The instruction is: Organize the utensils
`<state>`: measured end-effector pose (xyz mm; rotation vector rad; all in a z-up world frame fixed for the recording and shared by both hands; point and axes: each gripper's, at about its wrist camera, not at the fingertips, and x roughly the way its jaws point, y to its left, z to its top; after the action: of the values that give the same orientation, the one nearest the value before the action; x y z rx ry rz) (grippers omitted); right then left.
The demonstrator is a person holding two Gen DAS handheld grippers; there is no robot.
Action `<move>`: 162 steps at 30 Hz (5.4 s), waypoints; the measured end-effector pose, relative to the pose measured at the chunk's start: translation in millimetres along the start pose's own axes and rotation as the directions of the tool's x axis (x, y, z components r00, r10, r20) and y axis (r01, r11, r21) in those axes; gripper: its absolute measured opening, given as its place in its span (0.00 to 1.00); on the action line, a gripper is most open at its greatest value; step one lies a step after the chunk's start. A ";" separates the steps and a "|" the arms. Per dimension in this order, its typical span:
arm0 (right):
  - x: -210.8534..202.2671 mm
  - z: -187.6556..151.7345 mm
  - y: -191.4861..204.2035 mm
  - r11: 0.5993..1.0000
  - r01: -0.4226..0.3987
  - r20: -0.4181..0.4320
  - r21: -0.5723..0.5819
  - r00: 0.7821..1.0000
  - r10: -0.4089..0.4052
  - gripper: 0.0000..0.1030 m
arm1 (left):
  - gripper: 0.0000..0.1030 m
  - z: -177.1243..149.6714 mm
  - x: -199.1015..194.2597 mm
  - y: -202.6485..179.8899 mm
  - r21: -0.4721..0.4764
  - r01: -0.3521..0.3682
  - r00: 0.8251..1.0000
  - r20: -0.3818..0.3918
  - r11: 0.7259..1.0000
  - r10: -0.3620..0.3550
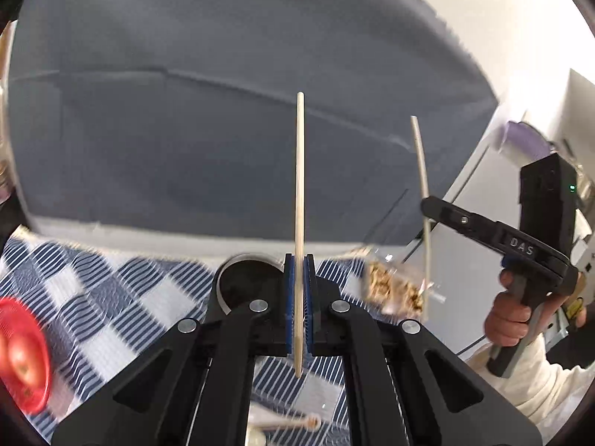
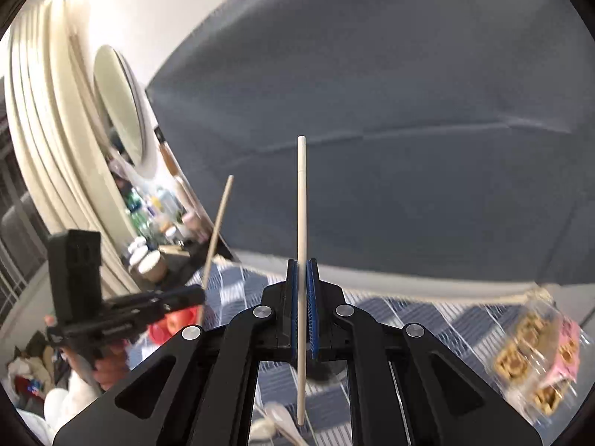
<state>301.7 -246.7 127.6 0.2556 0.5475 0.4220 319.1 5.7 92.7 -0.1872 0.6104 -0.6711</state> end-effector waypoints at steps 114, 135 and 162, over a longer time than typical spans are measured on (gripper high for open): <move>89.7 -199.8 31.7 0.968 0.079 -0.417 -0.236 0.892 -0.175 0.75 | 0.93 -201.5 -15.0 61.5 0.062 -0.315 0.897 -0.307 0.947 0.318; 124.2 -233.4 -9.0 0.965 0.129 -0.537 -0.227 0.810 -0.235 0.73 | 0.62 -191.8 94.4 70.5 0.121 -0.119 0.849 -0.502 0.986 0.164; 154.7 -259.1 9.1 0.978 0.027 -0.643 -0.207 0.749 -0.157 0.50 | 0.06 -167.8 104.7 67.6 0.022 0.000 0.864 -0.503 1.000 0.011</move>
<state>275.4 -137.0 -152.4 -0.1197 1.2096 0.4610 321.0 -3.3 -116.1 0.0166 1.1075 -0.7252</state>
